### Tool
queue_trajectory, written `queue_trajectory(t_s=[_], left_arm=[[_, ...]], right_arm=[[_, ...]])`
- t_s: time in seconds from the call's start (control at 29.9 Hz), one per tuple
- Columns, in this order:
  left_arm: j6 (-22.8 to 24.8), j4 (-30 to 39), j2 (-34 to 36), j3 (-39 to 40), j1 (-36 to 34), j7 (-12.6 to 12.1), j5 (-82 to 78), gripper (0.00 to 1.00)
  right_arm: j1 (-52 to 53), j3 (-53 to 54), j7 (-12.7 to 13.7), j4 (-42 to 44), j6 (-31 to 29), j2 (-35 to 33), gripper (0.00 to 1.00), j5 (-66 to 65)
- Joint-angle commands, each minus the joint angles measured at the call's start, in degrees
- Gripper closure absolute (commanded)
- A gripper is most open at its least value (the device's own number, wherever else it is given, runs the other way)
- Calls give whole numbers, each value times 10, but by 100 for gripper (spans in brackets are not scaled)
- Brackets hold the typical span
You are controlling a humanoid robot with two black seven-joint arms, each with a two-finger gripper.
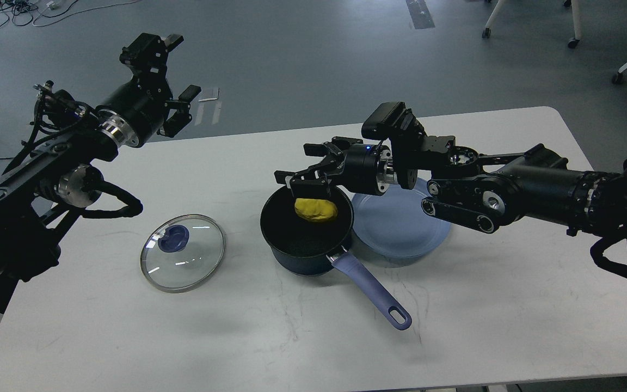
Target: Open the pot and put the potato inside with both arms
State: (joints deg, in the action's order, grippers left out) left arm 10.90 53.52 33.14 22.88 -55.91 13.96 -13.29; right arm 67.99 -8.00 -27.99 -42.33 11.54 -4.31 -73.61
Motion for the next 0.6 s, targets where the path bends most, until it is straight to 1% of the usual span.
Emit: queue_trajectory(t_s=[0.0, 0.07, 0.1, 0.13, 0.17, 0.2, 0.33, 0.4, 0.47, 0.5, 0.53, 0.57], left_arm=[[-1, -2, -3, 1, 1, -1, 0, 2], [-2, -3, -5, 1, 1, -4, 5, 2], [-1, -3, -5, 2, 1, -4, 10, 2], [3, -3, -5, 5, 1, -4, 12, 2], [4, -3, -6, 8, 2, -4, 12, 2], [4, -3, -9, 20, 3, -5, 14, 2], [4, -3, -20, 45, 6, -5, 22, 2], [3, -3, -31, 55, 15, -5, 23, 2], [2, -3, -37, 60, 19, -5, 23, 2], [1, -3, -42, 64, 26, -5, 23, 2], [0, -3, -46, 66, 29, -5, 23, 2], [-1, -4, -52, 69, 34, -5, 23, 2]], right_arm=[[0, 60, 0, 0, -5, -21, 0, 51], [0, 91, 0, -4, -10, -41, 0, 128], [0, 108, 0, -4, -22, -47, 0, 188], [2, 119, 0, -3, -45, -51, 0, 249], [3, 126, 0, -2, -60, -54, 0, 281], [5, 137, 0, -2, -90, -66, 0, 341], [0, 173, 7, -3, -150, -102, 0, 468], [-10, 203, 25, -1, -187, -111, 0, 548], [-16, 218, 39, -1, -203, -114, 0, 587], [-18, 232, 62, -1, -216, -118, 0, 625], [-19, 239, 77, -1, -221, -119, 0, 643], [-19, 250, 109, -2, -225, -119, 0, 672]])
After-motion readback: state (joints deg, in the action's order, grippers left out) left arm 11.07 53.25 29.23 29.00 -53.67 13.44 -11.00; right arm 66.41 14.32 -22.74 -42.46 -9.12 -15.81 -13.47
